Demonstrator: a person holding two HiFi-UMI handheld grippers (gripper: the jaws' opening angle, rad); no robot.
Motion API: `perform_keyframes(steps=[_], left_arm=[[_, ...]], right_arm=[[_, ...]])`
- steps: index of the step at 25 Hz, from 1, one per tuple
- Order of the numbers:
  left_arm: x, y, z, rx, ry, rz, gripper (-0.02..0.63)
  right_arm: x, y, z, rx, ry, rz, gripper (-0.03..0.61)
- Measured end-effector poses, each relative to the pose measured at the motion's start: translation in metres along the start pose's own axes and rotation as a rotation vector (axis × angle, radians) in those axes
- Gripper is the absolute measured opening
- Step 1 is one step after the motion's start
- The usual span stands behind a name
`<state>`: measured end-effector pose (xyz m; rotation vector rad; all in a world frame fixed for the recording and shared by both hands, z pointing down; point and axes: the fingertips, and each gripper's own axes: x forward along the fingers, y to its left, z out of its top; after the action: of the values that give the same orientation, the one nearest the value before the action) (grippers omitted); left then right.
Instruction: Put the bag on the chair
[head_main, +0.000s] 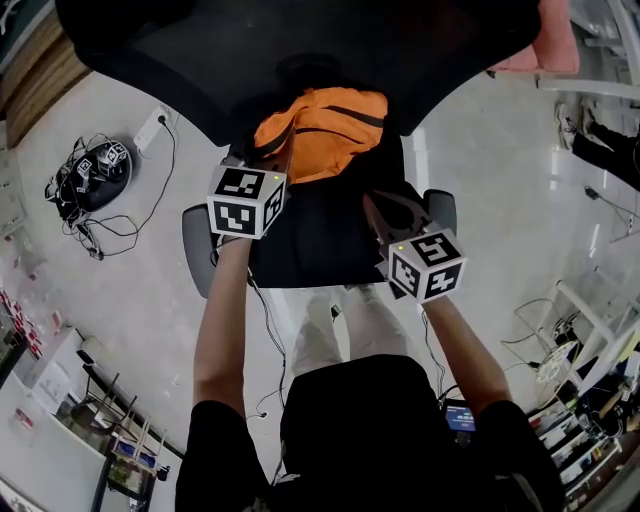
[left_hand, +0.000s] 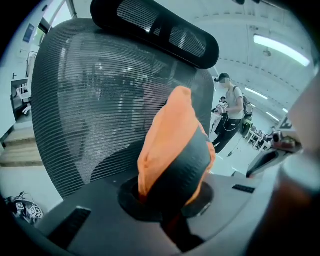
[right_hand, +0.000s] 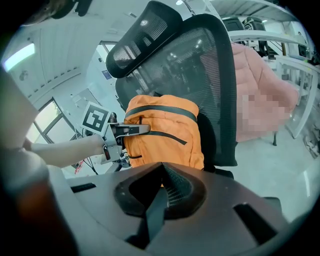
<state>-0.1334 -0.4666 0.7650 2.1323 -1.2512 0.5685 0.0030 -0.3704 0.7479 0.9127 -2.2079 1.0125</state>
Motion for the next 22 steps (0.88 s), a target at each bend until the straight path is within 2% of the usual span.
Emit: perform_keyframes(steps=[9, 13, 16, 22], left_arm=[[0.014, 0.012, -0.012, -0.013, 0.031, 0.018, 0.04], [0.014, 0.015, -0.02, -0.005, 0.038, 0.049, 0.085], [0.011, 0.018, -0.022, -0.002, 0.037, 0.083, 0.148], [0.002, 0.02, -0.028, 0.004, 0.03, 0.11, 0.209]], right_arm=[[0.008, -0.001, -0.011, 0.012, 0.02, 0.014, 0.002], [0.008, 0.001, -0.016, 0.017, 0.021, 0.013, 0.002], [0.006, 0.002, -0.018, 0.019, 0.019, 0.012, 0.002], [0.004, 0.009, -0.021, 0.023, 0.017, 0.009, 0.002]])
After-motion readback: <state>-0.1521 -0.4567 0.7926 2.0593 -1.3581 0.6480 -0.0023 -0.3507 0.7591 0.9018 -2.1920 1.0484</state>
